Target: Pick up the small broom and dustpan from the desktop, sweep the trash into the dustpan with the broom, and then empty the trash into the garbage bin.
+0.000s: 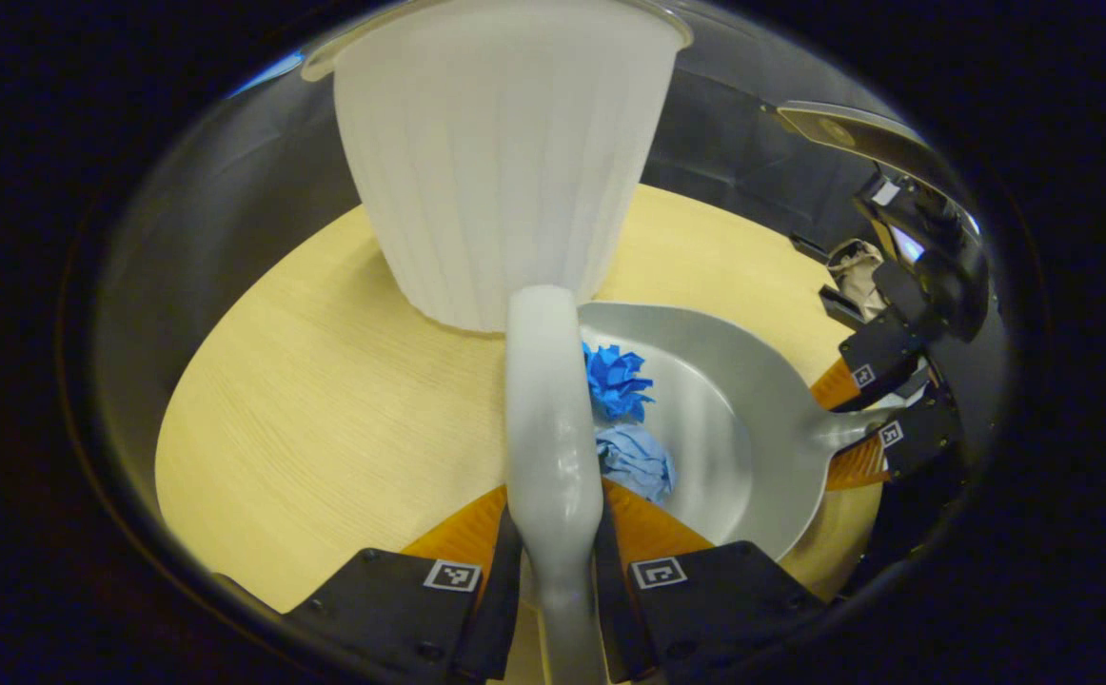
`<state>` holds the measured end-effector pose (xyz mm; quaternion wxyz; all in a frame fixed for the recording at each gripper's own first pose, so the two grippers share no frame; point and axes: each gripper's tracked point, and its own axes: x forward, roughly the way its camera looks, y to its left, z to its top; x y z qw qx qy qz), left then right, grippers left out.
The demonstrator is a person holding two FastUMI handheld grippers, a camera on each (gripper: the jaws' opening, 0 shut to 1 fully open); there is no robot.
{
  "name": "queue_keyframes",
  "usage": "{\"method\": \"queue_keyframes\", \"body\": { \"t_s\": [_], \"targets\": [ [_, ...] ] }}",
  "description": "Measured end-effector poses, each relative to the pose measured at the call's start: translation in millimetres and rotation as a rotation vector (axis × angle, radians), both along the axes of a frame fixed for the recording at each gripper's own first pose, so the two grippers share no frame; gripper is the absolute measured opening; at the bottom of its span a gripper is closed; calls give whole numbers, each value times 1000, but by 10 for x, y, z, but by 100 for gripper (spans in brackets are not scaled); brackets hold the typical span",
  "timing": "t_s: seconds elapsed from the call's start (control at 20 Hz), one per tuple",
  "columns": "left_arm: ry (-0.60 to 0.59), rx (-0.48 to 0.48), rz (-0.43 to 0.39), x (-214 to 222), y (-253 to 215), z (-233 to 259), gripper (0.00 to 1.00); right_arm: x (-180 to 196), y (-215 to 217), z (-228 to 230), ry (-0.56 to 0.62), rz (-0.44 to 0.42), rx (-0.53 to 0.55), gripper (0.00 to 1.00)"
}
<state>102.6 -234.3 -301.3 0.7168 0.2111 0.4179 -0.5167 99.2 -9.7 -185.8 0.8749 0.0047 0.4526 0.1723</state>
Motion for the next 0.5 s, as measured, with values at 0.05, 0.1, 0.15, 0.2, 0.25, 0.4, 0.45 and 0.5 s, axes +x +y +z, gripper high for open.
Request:
{"method": "queue_keyframes", "body": {
  "t_s": [0.05,0.1,0.15,0.2,0.25,0.4,0.45,0.5],
  "targets": [
    [10,-6,-5,-49,-18,12,43,50,19,-8,-4,-4,3,33],
    [18,-12,-5,-81,-28,31,41,121,38,-10,-9,-7,4,33],
    [21,-17,0,-105,-43,45,41,191,55,-54,-12,-11,4,33],
    [17,-19,10,-97,-34,61,43,238,65,-82,-14,-16,2,33],
    [9,-19,24,-68,-28,76,41,230,34,-133,-17,-21,-2,33],
    [-23,-30,83,60,59,157,45,249,-53,-254,-20,-37,-5,33],
    [-33,-38,104,97,88,195,41,239,-75,-288,-19,-44,-5,33],
    [-48,-43,126,147,132,227,41,240,-109,-313,-21,-50,-7,33]
  ]
}}
